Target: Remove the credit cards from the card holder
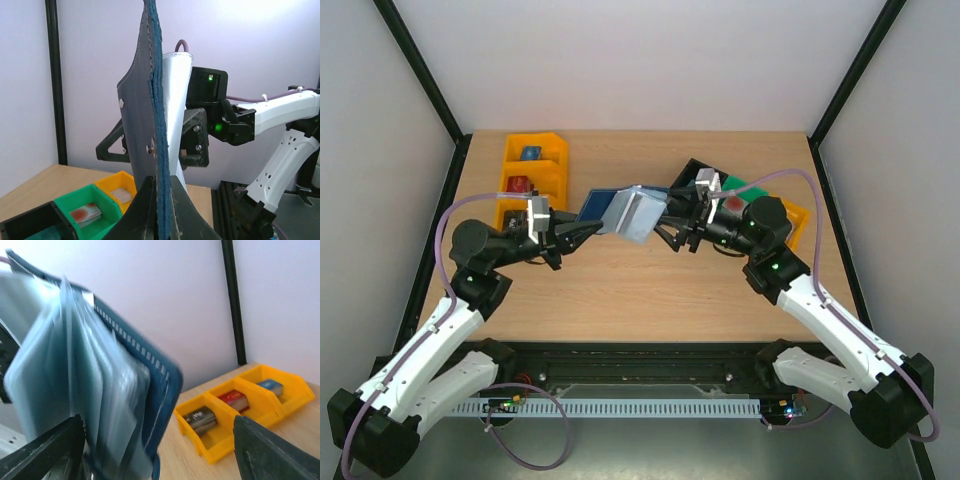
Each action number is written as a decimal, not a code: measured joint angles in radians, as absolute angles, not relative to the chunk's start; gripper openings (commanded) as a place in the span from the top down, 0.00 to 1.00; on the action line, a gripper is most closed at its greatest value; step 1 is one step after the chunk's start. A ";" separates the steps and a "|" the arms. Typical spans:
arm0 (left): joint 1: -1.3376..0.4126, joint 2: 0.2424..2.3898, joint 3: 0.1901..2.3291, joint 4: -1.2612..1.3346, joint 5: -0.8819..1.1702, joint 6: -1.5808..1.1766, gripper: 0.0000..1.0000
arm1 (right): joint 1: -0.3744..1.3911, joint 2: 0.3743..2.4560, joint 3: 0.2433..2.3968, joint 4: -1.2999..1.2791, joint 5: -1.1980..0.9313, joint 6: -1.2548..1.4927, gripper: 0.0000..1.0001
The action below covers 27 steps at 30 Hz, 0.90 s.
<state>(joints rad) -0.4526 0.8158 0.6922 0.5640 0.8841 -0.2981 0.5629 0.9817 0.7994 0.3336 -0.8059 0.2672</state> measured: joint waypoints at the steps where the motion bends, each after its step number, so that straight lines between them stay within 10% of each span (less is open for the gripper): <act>1: -0.454 0.816 0.693 0.566 0.888 -0.304 0.98 | 0.563 0.982 0.804 0.349 -0.814 0.278 0.21; 9: -0.463 0.816 0.693 0.601 0.875 -0.361 0.98 | 0.634 1.026 0.822 0.424 -0.862 0.350 0.24; 15: -0.464 0.816 0.675 0.606 0.827 -0.395 0.98 | 0.708 1.092 0.872 0.454 -0.863 0.390 0.86; 19: -0.464 0.812 0.653 0.598 0.770 -0.383 0.96 | 0.720 1.120 0.893 0.453 -0.824 0.435 0.98; 23: -0.461 0.805 0.635 0.582 0.736 -0.354 0.31 | 0.730 1.147 0.945 0.353 -0.755 0.441 0.98; 27: -0.443 0.796 0.603 0.520 0.706 -0.310 0.01 | 0.735 1.163 1.042 0.160 -0.619 0.397 0.98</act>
<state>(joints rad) -0.4435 0.7963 0.6025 0.5201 0.7063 -0.3099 0.7353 1.1633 1.0424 0.1596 -0.6189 0.3965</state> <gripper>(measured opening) 0.806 0.075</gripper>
